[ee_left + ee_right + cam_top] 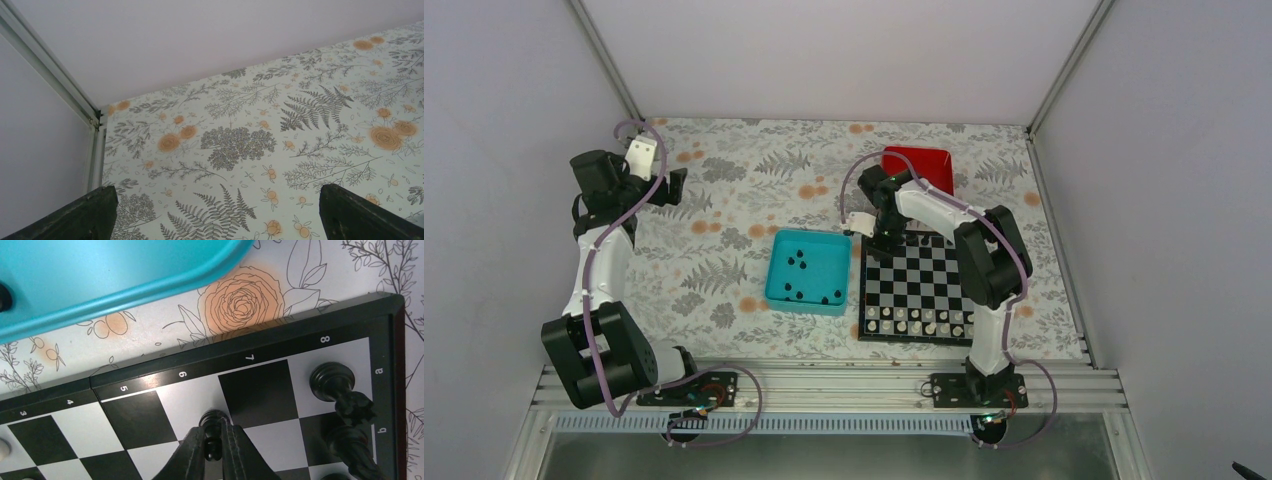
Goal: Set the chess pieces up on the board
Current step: Place the chess piece on the chessboard.
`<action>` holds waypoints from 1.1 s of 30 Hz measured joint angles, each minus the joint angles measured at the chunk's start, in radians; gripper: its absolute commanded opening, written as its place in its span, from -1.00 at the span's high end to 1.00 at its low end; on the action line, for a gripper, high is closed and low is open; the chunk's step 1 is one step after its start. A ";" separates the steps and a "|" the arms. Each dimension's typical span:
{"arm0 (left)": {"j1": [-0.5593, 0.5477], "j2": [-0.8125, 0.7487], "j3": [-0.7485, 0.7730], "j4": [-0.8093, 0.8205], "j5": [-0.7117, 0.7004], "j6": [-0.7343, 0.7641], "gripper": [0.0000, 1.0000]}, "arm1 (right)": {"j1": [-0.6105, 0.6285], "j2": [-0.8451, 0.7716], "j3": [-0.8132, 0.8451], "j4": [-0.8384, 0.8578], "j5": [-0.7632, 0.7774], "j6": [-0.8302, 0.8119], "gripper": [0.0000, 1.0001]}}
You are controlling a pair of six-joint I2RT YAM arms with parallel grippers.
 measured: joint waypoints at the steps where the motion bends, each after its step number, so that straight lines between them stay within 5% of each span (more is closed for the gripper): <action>1: 0.000 0.000 0.000 0.000 0.000 0.000 -1.00 | 0.000 0.000 0.000 0.000 0.000 0.000 0.85; 33: 0.006 0.000 0.000 0.000 0.000 0.000 -1.00 | -0.008 0.058 0.126 -0.047 0.021 -0.003 0.89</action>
